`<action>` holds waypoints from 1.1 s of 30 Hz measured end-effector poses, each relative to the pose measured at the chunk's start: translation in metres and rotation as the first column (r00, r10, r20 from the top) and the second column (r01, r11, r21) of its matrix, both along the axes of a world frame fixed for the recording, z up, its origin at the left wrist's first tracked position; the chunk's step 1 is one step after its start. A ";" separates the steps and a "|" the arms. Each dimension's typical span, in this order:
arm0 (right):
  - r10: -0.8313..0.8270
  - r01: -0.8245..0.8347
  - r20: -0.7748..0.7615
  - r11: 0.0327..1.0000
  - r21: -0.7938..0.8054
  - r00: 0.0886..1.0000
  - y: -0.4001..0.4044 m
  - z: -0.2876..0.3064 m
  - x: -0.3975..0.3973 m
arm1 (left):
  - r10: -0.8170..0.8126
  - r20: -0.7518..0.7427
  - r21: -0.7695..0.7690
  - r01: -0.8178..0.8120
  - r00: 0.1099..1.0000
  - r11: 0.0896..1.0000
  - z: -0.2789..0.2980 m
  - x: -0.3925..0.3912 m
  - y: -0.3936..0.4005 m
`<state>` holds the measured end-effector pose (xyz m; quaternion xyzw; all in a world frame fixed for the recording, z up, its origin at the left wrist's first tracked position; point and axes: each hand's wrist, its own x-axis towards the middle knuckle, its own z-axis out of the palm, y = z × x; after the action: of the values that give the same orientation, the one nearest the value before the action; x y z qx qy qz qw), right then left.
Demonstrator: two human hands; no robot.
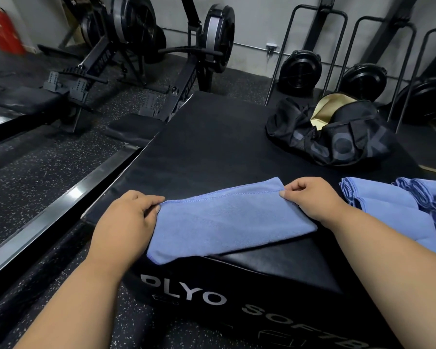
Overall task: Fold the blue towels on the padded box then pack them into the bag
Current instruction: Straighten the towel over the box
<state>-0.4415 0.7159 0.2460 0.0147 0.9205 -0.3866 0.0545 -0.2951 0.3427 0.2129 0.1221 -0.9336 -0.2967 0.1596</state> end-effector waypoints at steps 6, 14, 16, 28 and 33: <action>0.019 -0.031 -0.191 0.997 -0.064 0.981 -0.001 0.009 0.004 | -0.024 -0.026 -0.002 0.024 0.999 1.000 0.007 -0.002 -0.001; 0.063 -0.071 -0.038 0.698 -0.713 0.997 0.015 0.046 0.042 | -0.232 -0.095 0.699 0.231 0.968 0.676 0.056 0.026 0.009; 0.114 -0.111 -0.051 0.615 -0.780 0.992 0.029 0.058 0.054 | -0.309 -0.126 0.742 0.296 0.943 0.602 0.073 0.047 0.010; 0.150 -0.149 -0.075 0.585 -0.797 0.986 0.045 0.108 0.093 | -0.081 -0.205 0.276 0.137 0.975 0.951 0.158 0.028 0.018; 0.116 -0.173 -0.131 0.552 -0.816 0.985 0.043 0.123 0.098 | -0.116 -0.333 0.283 0.216 0.936 0.934 0.203 0.036 0.021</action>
<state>-0.3436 0.7593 0.3695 -0.0998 0.6332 -0.7653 0.0581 -0.2593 0.3641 0.4162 0.0176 -0.8443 -0.4699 0.2571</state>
